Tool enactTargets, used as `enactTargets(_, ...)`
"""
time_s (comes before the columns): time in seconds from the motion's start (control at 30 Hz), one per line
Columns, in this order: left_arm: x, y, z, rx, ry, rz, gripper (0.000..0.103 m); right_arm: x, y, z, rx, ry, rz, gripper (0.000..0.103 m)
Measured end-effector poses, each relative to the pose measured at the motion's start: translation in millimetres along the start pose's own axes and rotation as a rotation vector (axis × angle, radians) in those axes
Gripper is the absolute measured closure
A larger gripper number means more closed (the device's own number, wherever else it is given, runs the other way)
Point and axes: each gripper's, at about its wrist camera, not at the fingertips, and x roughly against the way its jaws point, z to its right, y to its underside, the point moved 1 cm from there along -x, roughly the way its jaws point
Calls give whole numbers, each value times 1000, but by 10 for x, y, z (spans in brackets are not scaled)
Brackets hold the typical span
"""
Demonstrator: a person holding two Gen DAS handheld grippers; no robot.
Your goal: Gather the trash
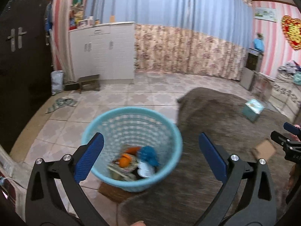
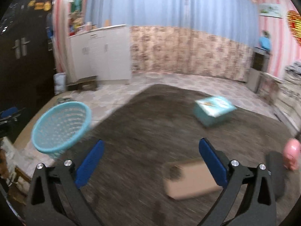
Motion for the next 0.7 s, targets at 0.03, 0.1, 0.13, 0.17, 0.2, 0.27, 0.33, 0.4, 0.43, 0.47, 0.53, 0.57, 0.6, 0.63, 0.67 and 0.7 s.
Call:
enactTargets(0.03,36,30,81,-8,20,-1,6,99,51,111,-6,36,2,5)
enactTargets(0.1,130,65,280,-28,62,0,6,270,150,290,-16,97,2,5)
enactTargets(0.13,172,88,359,-35,79,1,6,351,207,371,-22,120,0,5)
enactTargets(0.17,194,115,412,-40,91,-1,6,459,299,468,-33,144,-3,5)
enactTargets(0.2,240,157,514,-48,120,-10,6,529,359,522,-41,158,-6,5)
enactTargets(0.27,314,222,654,-60,156,-16,6,668,479,620,-58,182,-12,5)
enactTargets(0.33,390,278,759,-69,174,-14,6,831,617,702,-76,219,-15,4)
enactTargets(0.4,463,331,861,-73,199,-15,6,959,683,772,-95,244,-13,4)
enactTargets(0.43,499,356,919,-76,217,-17,6,1028,724,801,-112,259,-11,5)
enactTargets(0.47,525,376,961,-83,228,-17,6,1071,758,818,-127,266,-8,5)
enactTargets(0.53,584,431,1058,-103,240,-14,6,1193,827,857,-166,288,6,5)
enactTargets(0.57,610,453,1092,-113,246,-11,6,1228,865,866,-173,297,11,4)
enactTargets(0.6,629,474,1119,-120,250,-10,6,1278,896,867,-181,313,18,4)
enactTargets(0.63,650,495,1135,-126,254,-10,6,1300,908,863,-184,319,19,4)
enactTargets(0.67,661,515,1149,-131,256,-10,6,1322,921,858,-186,327,19,4)
enactTargets(0.7,679,534,1181,-138,257,-10,6,1346,946,848,-187,334,20,5)
